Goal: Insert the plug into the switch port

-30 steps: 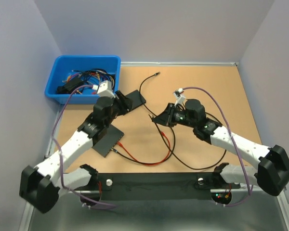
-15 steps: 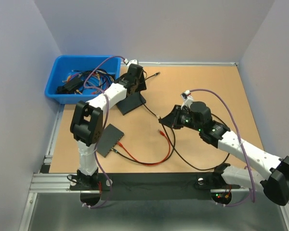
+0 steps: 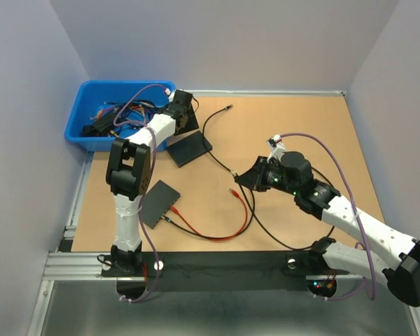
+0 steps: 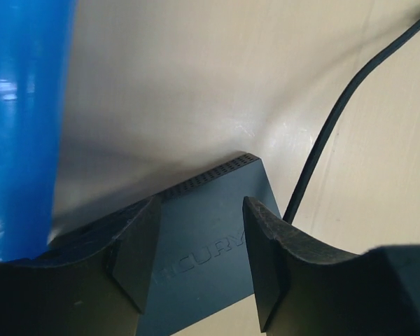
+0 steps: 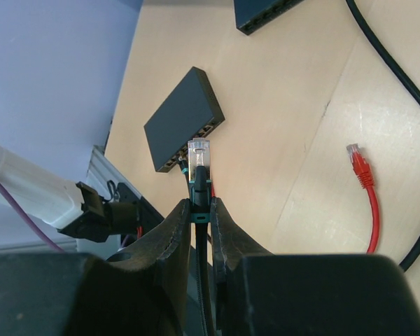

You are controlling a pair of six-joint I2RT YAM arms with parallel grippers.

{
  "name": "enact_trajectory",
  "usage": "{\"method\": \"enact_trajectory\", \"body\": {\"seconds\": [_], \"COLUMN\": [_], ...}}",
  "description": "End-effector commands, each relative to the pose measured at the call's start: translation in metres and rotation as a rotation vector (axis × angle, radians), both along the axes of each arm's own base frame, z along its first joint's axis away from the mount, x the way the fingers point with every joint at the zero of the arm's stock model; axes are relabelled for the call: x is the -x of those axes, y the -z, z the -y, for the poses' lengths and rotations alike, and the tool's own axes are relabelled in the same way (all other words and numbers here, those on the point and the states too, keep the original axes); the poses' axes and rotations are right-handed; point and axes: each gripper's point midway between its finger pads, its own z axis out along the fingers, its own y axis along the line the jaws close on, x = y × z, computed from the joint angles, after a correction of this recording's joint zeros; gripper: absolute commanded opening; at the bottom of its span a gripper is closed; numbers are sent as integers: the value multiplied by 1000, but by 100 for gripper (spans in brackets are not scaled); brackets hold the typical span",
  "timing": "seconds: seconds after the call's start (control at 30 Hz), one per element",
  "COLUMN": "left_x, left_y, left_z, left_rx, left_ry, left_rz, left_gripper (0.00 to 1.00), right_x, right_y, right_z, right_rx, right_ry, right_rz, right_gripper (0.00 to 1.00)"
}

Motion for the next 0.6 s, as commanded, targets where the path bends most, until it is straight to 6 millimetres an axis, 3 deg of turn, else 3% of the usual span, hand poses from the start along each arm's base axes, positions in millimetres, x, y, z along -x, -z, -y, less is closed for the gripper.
{"method": "enact_trajectory", "body": {"seconds": [0.0, 0.23, 0.57], "left_x": [-4, -10, -15], "left_y": [18, 37, 66], "left_z": [-6, -11, -33], "left_rx": [48, 39, 47], "left_ry": [-42, -78, -135], "left_rz": [-57, -83, -143], "left_gripper": [61, 61, 61], "right_x": [-2, 1, 5], "right_y": [-5, -8, -7], "right_z": [3, 5, 7], "right_rx": [-5, -9, -8], "right_ry": [8, 5, -2], "right_rz": [28, 33, 33], "right_gripper": [0, 1, 1]}}
